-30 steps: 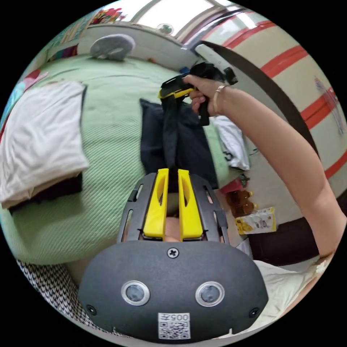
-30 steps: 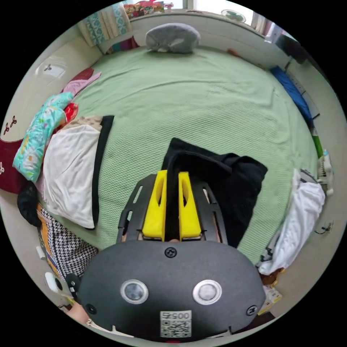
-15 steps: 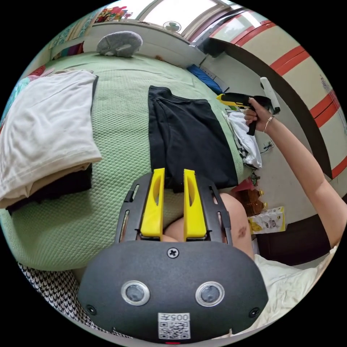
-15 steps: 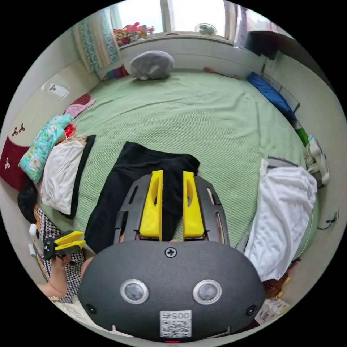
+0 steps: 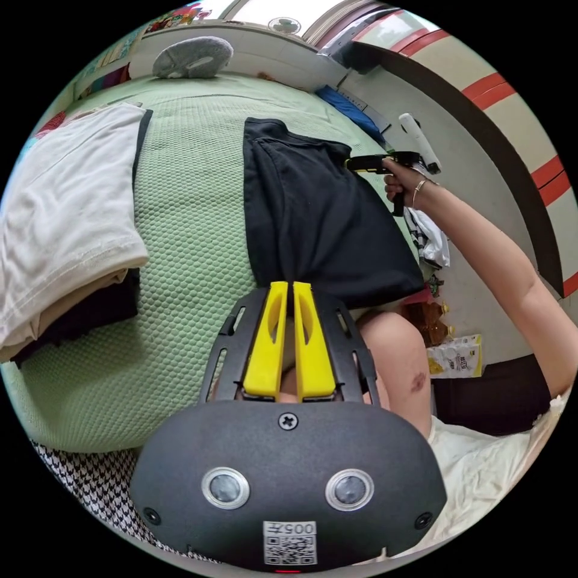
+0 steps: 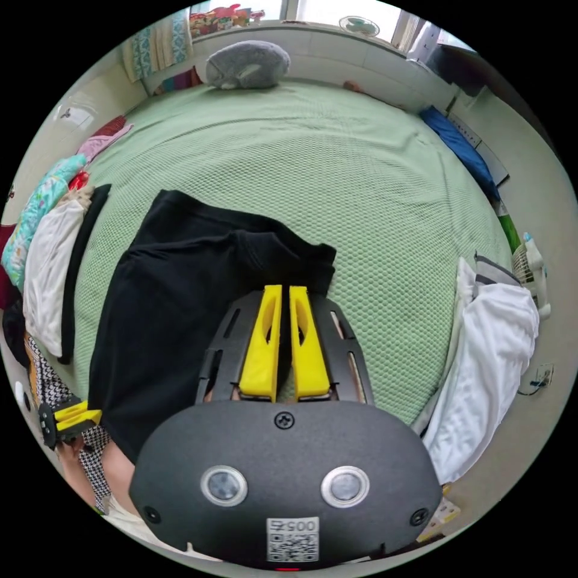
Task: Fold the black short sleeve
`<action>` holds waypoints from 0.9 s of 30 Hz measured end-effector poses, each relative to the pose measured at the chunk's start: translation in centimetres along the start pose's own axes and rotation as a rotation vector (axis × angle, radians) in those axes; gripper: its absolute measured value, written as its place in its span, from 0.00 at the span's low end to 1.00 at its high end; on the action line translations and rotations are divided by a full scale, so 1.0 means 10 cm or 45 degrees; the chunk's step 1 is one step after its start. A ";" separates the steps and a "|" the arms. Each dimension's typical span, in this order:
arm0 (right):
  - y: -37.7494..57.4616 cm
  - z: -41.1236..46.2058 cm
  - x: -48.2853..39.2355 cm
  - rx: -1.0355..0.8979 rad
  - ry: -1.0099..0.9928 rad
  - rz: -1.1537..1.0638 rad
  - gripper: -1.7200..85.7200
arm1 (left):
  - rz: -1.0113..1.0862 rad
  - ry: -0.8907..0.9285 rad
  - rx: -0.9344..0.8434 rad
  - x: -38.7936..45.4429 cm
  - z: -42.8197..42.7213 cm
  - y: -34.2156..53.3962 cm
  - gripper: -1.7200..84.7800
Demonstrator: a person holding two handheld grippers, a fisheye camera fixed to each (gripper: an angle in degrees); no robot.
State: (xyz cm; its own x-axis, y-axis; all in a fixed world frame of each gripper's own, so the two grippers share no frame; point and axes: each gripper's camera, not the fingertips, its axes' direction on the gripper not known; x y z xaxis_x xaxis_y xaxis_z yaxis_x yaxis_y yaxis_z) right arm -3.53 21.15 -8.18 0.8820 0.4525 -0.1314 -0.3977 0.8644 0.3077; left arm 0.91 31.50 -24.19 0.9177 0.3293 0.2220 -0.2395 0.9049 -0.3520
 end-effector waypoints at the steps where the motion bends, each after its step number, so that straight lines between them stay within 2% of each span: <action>1: 0.00 -0.01 0.04 -0.008 -0.033 0.023 0.01 | -0.018 0.017 0.007 -0.02 -0.02 0.02 0.04; 7: 0.33 -0.33 0.29 0.135 -0.217 -0.034 0.08 | -0.077 -0.015 0.105 -0.04 -0.22 0.19 0.06; 10: 0.50 -0.46 0.46 0.205 -0.250 -0.027 0.14 | -0.078 0.047 0.146 -0.01 -0.24 0.19 0.11; 16: 0.62 -0.44 0.57 0.244 -0.303 0.006 0.18 | -0.091 0.067 0.051 0.20 0.13 -0.03 0.20; 20: 0.61 -0.26 0.53 0.171 -0.294 0.000 0.20 | -0.096 0.018 0.019 0.42 0.30 -0.16 0.19; 23: 0.64 -0.21 0.48 0.195 -0.339 0.000 0.19 | -0.089 -0.103 -0.023 0.62 0.39 -0.28 0.16; 27: 0.73 -0.19 0.37 0.213 -0.273 -0.022 0.17 | -0.034 -0.151 -0.077 0.84 0.46 -0.45 0.13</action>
State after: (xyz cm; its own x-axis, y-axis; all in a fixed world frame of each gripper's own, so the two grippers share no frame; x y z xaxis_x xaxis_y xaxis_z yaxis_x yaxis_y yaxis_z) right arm -3.62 29.59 -8.18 0.9288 0.3658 0.0590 -0.3504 0.8154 0.4607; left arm 8.24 31.47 -16.60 0.8787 0.3379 0.3372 -0.1923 0.8970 -0.3980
